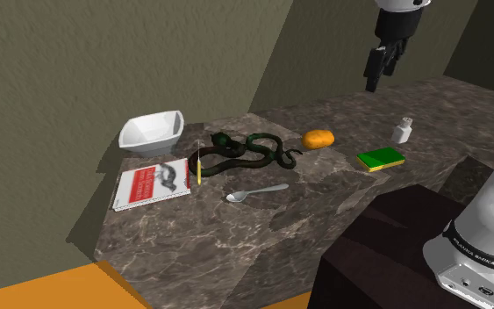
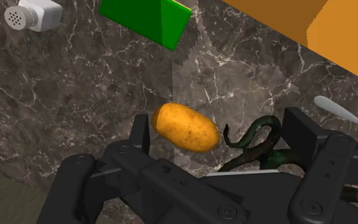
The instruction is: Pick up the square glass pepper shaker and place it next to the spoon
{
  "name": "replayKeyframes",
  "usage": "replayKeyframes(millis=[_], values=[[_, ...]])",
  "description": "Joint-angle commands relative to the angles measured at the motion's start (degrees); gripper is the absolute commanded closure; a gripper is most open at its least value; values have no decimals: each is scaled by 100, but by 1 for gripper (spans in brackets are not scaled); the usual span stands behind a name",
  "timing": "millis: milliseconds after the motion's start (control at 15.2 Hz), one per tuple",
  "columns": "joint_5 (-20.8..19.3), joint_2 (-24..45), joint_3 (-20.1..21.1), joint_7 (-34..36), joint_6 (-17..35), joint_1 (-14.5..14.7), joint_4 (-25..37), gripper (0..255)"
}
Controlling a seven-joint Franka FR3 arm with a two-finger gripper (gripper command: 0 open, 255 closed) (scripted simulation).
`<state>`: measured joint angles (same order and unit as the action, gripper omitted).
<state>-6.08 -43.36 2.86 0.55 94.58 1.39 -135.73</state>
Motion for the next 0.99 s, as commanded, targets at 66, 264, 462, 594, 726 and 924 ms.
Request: replayKeyframes(millis=[66, 264, 462, 594, 726, 924], values=[[-52, -35, -112, -73, 120, -51, -133, 0], [-218, -101, -456, -292, 489, -217, -501, 0], [-394, -98, -811, -515, 876, -400, -816, 0], [-513, -55, -1056, -665, 1145, -527, -997, 0], [-632, 23, -1306, -817, 1423, -656, -1152, 0], [-802, 208, -1693, -1052, 1859, -845, -1336, 0]])
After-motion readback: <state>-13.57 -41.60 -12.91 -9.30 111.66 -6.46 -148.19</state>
